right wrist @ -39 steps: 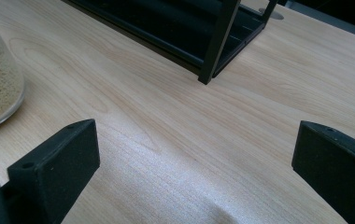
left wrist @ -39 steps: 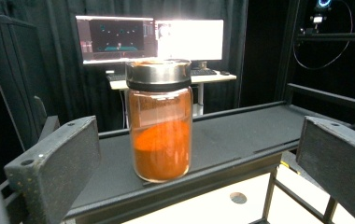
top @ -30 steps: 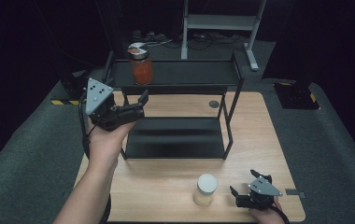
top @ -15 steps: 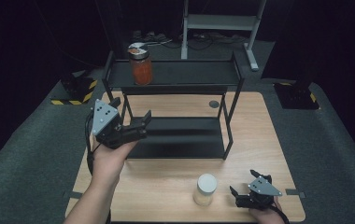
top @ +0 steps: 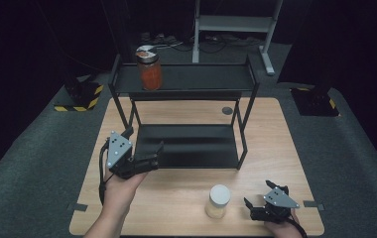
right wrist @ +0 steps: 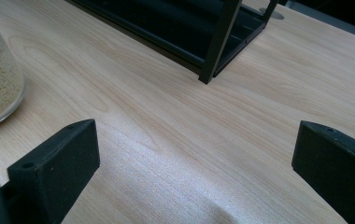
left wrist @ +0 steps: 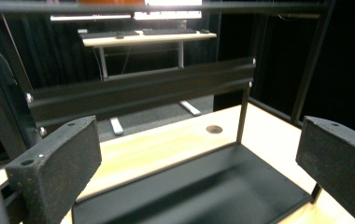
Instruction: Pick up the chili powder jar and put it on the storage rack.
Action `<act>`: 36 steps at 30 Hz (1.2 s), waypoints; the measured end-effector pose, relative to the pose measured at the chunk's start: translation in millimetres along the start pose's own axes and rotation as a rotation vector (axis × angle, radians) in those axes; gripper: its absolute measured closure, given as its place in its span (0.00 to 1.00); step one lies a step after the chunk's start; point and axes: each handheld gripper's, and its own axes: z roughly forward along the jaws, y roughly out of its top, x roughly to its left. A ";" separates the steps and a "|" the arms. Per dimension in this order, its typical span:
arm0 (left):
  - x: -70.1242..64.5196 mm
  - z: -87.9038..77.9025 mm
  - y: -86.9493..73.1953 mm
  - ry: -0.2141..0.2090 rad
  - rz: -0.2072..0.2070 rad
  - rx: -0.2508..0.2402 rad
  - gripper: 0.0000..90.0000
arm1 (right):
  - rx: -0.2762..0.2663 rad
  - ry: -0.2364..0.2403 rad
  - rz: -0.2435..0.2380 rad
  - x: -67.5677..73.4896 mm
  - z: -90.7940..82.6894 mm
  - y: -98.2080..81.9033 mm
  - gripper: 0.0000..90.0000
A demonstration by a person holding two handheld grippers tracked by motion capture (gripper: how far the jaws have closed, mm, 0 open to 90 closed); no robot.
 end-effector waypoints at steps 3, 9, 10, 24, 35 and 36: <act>0.7 -1.2 -12.8 -0.011 -0.009 0.011 0.00 | 0.000 -0.001 -0.002 0.2 0.0 0.1 0.00; 0.2 -1.8 -38.1 -0.021 -0.020 0.045 0.00 | 0.003 -0.002 -0.005 1.0 0.0 0.5 0.00; 0.0 -1.7 -42.4 -0.026 -0.021 0.052 0.00 | 0.003 -0.002 -0.005 1.1 0.1 0.5 0.00; -8.2 6.1 -93.8 -0.059 -0.007 0.170 0.00 | 0.005 -0.003 -0.012 2.0 0.3 1.0 0.00; -6.0 14.0 -122.8 -0.072 0.013 0.296 0.00 | 0.007 -0.011 -0.020 3.8 0.5 1.4 0.00; -6.5 15.2 -124.8 -0.069 0.033 0.311 0.00 | 0.007 -0.012 -0.020 4.1 0.5 1.3 0.00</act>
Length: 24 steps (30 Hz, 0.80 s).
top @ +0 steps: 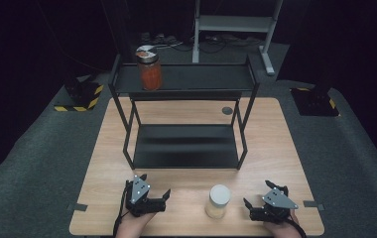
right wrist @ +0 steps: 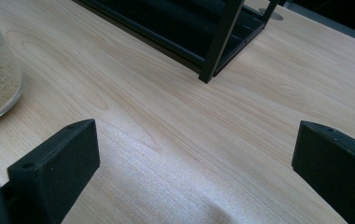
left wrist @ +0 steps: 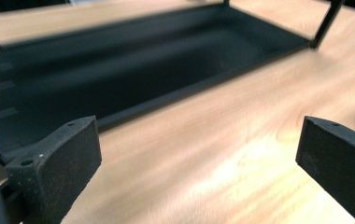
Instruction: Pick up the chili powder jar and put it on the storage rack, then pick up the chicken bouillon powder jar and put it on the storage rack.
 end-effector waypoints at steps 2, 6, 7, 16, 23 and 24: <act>-0.8 1.4 -1.8 0.005 0.021 0.011 0.00 | -0.001 -0.002 -0.003 0.5 0.0 -0.2 0.00; -2.9 6.1 -2.9 0.010 0.068 0.053 0.01 | 0.000 -0.008 -0.008 2.4 0.0 0.0 0.00; -3.3 5.9 -3.9 0.010 0.080 0.045 0.01 | 0.002 -0.009 -0.008 2.7 0.2 0.5 0.00; -15.8 5.6 0.2 0.033 0.170 0.090 0.02 | 0.015 -0.012 -0.016 3.9 1.5 2.8 0.00; -16.3 4.2 -0.9 0.032 0.180 0.087 0.02 | -0.002 -0.018 0.000 4.4 1.3 1.4 0.00; -15.2 4.0 -1.4 0.026 0.179 0.084 0.02 | -0.008 -0.020 -0.004 4.9 0.8 1.3 0.00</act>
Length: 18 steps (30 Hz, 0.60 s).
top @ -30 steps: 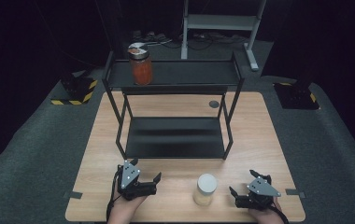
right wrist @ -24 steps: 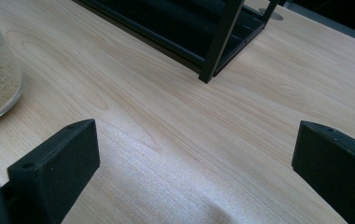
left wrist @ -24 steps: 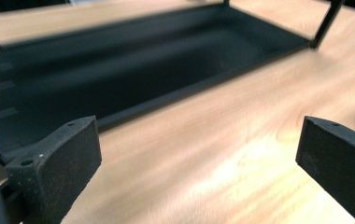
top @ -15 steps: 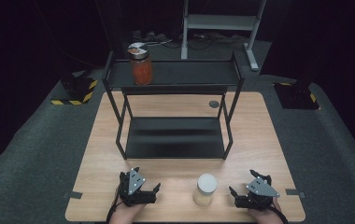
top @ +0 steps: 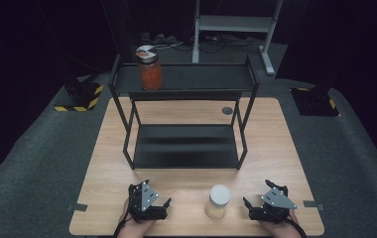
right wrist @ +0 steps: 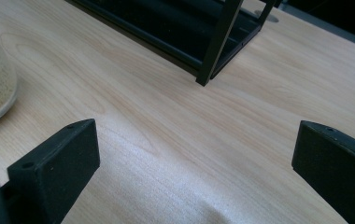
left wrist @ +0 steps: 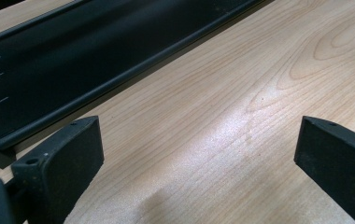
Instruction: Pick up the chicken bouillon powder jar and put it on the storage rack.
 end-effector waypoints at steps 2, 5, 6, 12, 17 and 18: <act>1.3 -0.3 -0.7 -0.007 0.000 -0.004 0.02 | -0.004 0.002 -0.018 0.2 -1.5 1.0 0.00; 1.3 -1.2 -2.4 -0.018 0.022 -0.014 0.01 | -0.022 -0.003 -0.022 0.0 -6.7 2.0 0.00; 0.4 -1.3 -2.5 -0.016 0.026 -0.015 0.01 | -0.029 -0.002 -0.022 -0.3 -8.7 2.0 0.00; -5.2 -0.9 -0.7 -0.008 0.066 -0.004 0.01 | -0.062 0.001 -0.013 -3.8 -17.7 2.6 0.00; -5.2 -0.9 -0.7 -0.013 0.074 -0.004 0.01 | -0.098 -0.001 0.002 -6.5 -26.8 5.7 0.00; -4.7 -1.0 -0.8 -0.014 0.072 -0.005 0.01 | -0.105 0.000 0.004 -6.9 -29.0 7.1 0.00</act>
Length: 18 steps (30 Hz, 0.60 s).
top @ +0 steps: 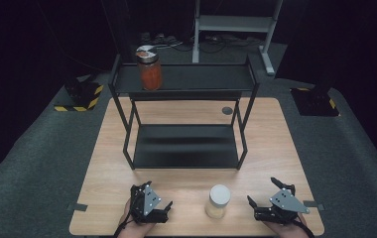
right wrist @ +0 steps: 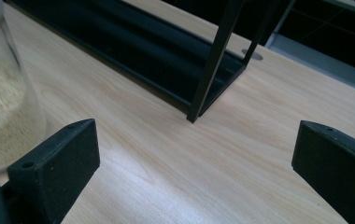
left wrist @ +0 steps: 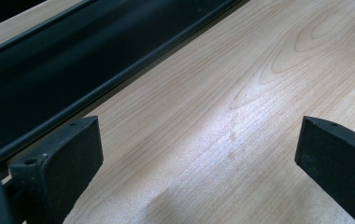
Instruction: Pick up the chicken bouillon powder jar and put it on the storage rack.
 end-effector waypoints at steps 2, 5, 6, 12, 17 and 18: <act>1.3 -0.4 -1.1 -0.005 -0.007 -0.006 0.01 | -0.018 0.006 0.000 1.2 -4.6 4.0 0.00; 1.0 -0.4 -0.8 -0.006 -0.003 -0.004 0.01 | -0.043 0.014 -0.010 3.9 -9.0 8.1 0.00; 1.0 -0.4 -0.8 -0.006 -0.003 -0.004 0.01 | -0.052 0.016 -0.011 5.3 -10.4 9.6 0.00; 0.7 0.2 0.4 -0.008 0.006 0.002 0.01 | -0.117 0.044 -0.012 10.1 -19.0 15.1 0.00; 1.2 0.1 0.3 -0.010 0.005 0.001 0.01 | -0.156 0.065 -0.014 13.3 -23.1 17.8 0.00; 1.2 0.1 0.3 -0.010 0.006 0.001 0.01 | -0.164 0.070 -0.013 14.0 -23.3 18.0 0.00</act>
